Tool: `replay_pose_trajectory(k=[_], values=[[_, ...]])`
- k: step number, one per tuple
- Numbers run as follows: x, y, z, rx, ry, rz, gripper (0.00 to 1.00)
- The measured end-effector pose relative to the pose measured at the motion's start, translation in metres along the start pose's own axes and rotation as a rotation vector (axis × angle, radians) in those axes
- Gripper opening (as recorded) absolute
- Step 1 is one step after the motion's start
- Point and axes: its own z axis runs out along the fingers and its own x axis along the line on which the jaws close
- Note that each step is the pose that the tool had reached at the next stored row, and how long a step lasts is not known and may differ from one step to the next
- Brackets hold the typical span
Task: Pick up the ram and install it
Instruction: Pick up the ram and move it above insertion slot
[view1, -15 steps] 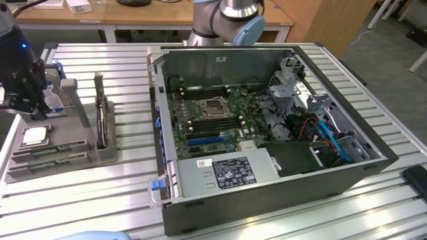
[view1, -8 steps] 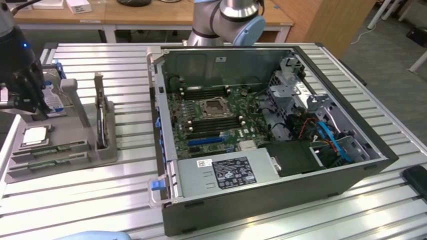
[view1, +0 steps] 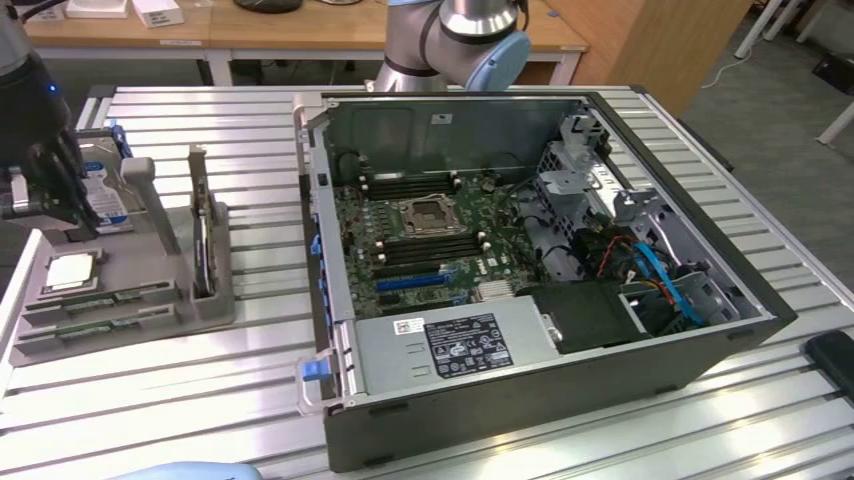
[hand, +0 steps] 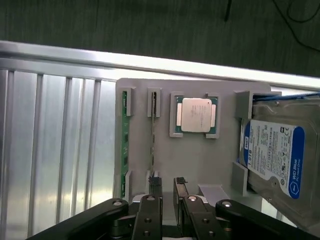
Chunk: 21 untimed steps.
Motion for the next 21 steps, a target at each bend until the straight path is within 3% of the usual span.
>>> replay_pose_trajectory(k=[8,12,17,21], values=[[0.002,0.0004,0.0044,-0.0005,0.0012,-0.001,0.24],[0.007,0.0011,0.0084,-0.002,0.0011,-0.004,0.24],[0.014,0.0028,0.0122,-0.0088,0.0006,-0.007,0.24],[0.024,0.0053,0.0145,-0.0095,0.0004,-0.008,0.24]])
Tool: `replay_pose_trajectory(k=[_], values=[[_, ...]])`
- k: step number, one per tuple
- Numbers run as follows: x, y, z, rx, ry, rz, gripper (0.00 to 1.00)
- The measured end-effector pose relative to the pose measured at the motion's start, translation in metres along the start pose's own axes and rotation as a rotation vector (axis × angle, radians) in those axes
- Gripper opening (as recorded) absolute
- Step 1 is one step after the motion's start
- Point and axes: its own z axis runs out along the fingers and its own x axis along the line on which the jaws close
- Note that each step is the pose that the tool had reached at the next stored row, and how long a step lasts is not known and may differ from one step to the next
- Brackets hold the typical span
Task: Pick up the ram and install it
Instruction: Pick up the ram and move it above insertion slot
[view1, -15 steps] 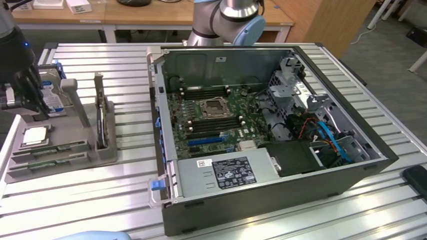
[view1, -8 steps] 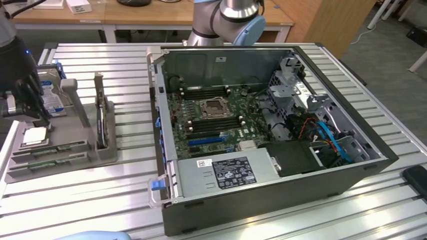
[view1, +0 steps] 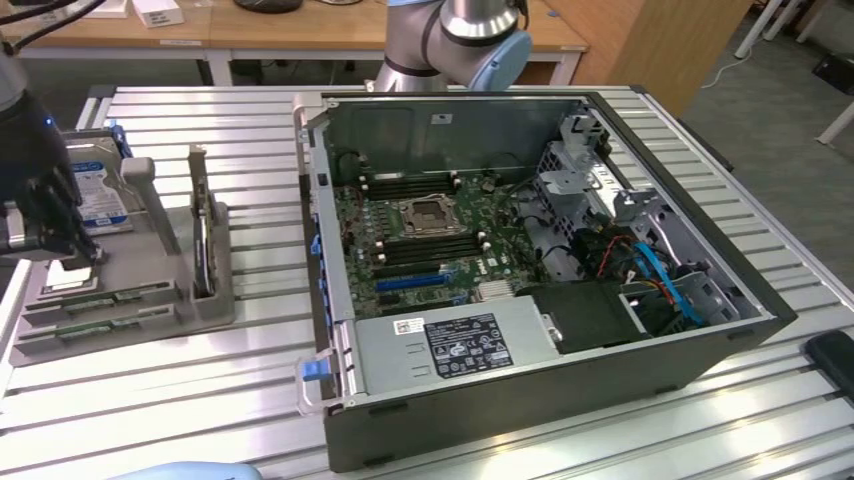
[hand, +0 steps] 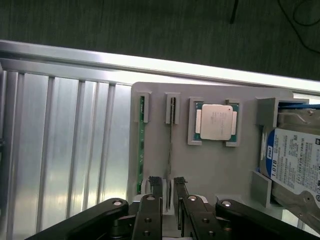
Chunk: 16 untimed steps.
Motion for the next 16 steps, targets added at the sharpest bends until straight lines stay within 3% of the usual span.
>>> replay_pose_trajectory(k=[7,16], values=[[0.015,0.0027,0.0052,-0.0001,0.0,-0.012,0.24],[0.02,0.004,0.0197,0.0,0.0,-0.035,0.24]])
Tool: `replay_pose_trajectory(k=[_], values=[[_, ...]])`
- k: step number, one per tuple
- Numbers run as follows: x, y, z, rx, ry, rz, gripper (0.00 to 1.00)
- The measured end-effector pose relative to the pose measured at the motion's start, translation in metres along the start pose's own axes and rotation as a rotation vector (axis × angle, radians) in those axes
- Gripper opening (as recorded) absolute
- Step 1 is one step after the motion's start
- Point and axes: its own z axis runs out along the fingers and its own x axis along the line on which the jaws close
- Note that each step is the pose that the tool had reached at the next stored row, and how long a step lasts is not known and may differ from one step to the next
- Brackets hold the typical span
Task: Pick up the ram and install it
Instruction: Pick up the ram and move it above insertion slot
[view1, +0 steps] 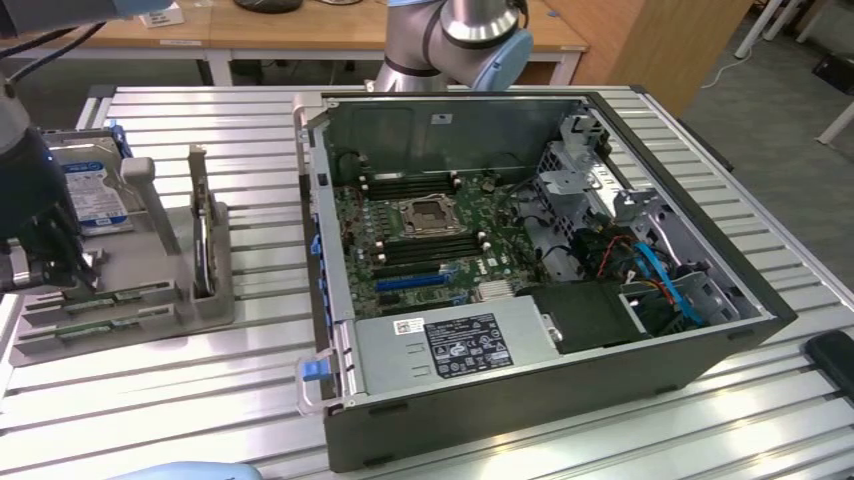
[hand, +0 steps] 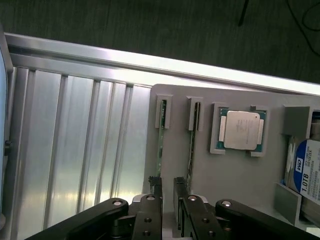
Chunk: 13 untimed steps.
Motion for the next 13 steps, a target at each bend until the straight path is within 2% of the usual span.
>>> replay_pose_trajectory(k=[13], values=[[0.006,0.0023,0.0235,0.0,0.0001,-0.03,0.24]])
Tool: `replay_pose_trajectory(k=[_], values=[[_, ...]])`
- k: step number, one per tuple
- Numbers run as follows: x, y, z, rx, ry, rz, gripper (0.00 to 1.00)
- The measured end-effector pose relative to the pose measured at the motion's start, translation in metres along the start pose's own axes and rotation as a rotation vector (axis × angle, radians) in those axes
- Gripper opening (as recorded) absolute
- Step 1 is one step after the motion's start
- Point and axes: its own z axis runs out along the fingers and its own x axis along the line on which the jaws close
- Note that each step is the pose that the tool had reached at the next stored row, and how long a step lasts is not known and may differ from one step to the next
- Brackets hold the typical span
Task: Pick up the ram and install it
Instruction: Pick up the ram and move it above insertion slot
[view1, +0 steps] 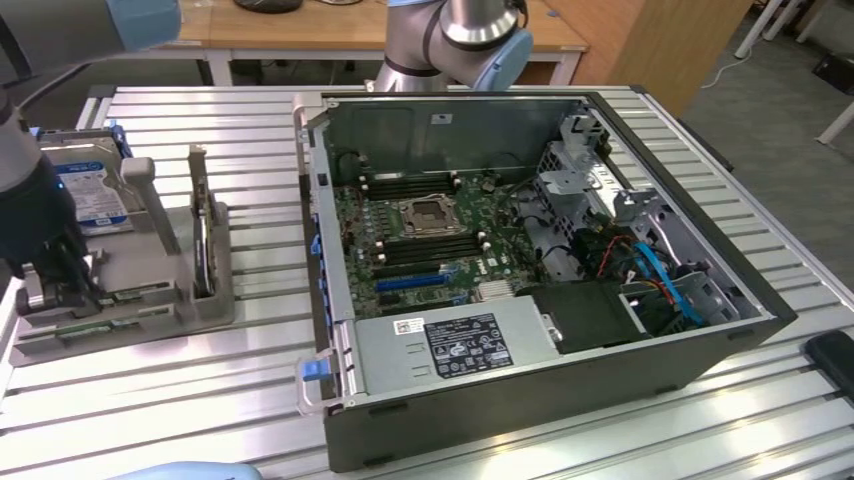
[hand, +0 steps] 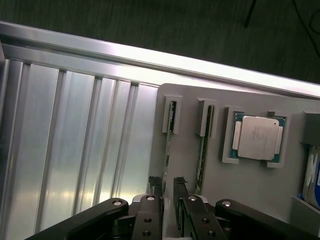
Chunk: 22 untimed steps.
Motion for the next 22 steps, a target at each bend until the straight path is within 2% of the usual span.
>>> replay_pose_trajectory(k=[6,14,22], values=[[0.003,0.0021,0.0068,0.0021,0.0001,0.001,0.24],[0.003,0.0021,0.0076,0.0021,0.0003,0.001,0.24],[0.001,0.0017,0.0141,0.0021,0.0002,0.001,0.24]])
